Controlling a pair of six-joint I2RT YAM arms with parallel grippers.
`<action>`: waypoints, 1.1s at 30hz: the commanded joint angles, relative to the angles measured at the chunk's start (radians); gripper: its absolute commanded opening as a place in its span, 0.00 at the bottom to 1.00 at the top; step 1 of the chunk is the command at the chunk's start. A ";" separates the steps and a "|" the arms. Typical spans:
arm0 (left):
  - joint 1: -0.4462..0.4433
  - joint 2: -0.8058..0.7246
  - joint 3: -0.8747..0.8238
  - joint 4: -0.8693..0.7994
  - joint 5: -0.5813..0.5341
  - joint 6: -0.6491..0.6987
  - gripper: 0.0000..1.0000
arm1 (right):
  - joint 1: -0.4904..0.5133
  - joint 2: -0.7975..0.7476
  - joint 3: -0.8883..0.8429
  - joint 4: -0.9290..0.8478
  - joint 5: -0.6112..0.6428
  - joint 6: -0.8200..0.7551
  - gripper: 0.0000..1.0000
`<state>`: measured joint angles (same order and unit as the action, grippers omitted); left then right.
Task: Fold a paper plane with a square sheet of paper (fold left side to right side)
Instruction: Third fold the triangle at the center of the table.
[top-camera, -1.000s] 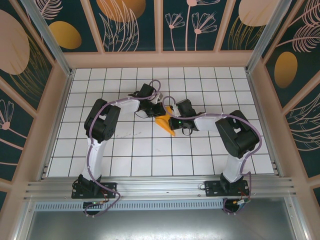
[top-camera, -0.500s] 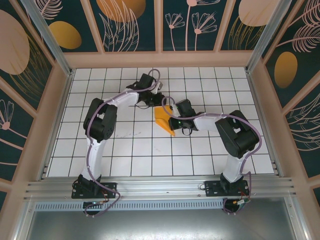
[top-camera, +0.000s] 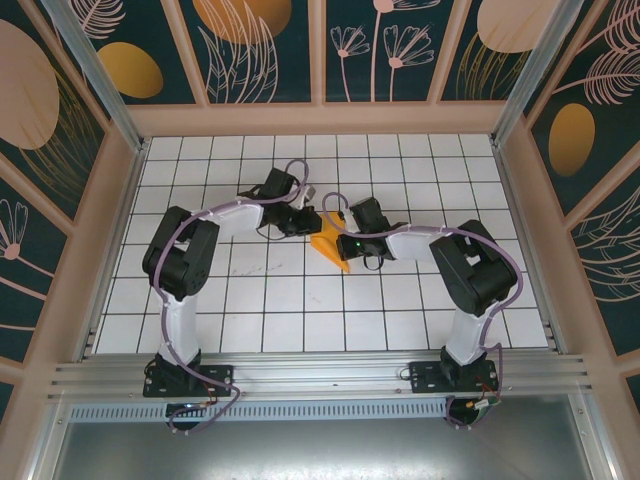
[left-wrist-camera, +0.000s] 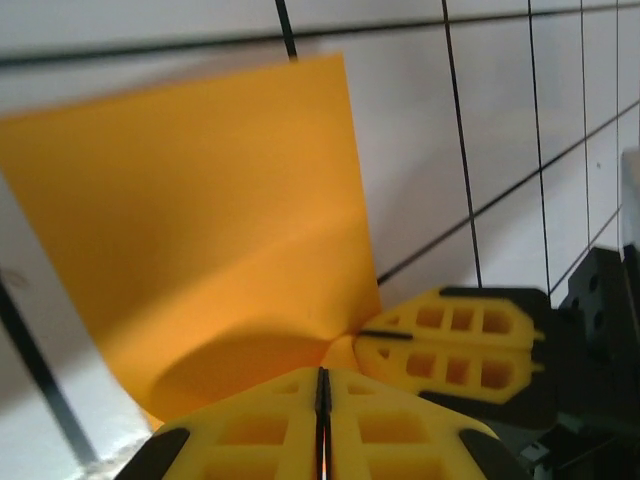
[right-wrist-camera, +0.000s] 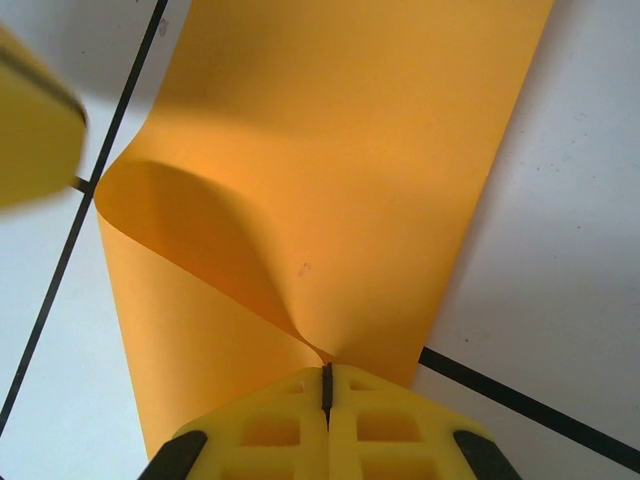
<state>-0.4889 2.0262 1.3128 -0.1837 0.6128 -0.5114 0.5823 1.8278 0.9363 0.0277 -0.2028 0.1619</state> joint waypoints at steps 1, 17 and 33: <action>-0.021 -0.004 -0.007 0.082 0.048 -0.036 0.12 | 0.018 0.047 -0.002 -0.094 0.002 -0.019 0.00; -0.052 0.040 -0.043 0.052 0.008 -0.031 0.13 | 0.023 0.055 0.004 -0.106 0.012 -0.023 0.00; -0.052 0.051 -0.124 0.043 -0.069 -0.016 0.12 | 0.022 0.055 0.007 -0.109 0.014 -0.022 0.00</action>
<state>-0.5362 2.0609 1.2179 -0.1219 0.5827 -0.5358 0.5861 1.8320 0.9478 0.0128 -0.1982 0.1551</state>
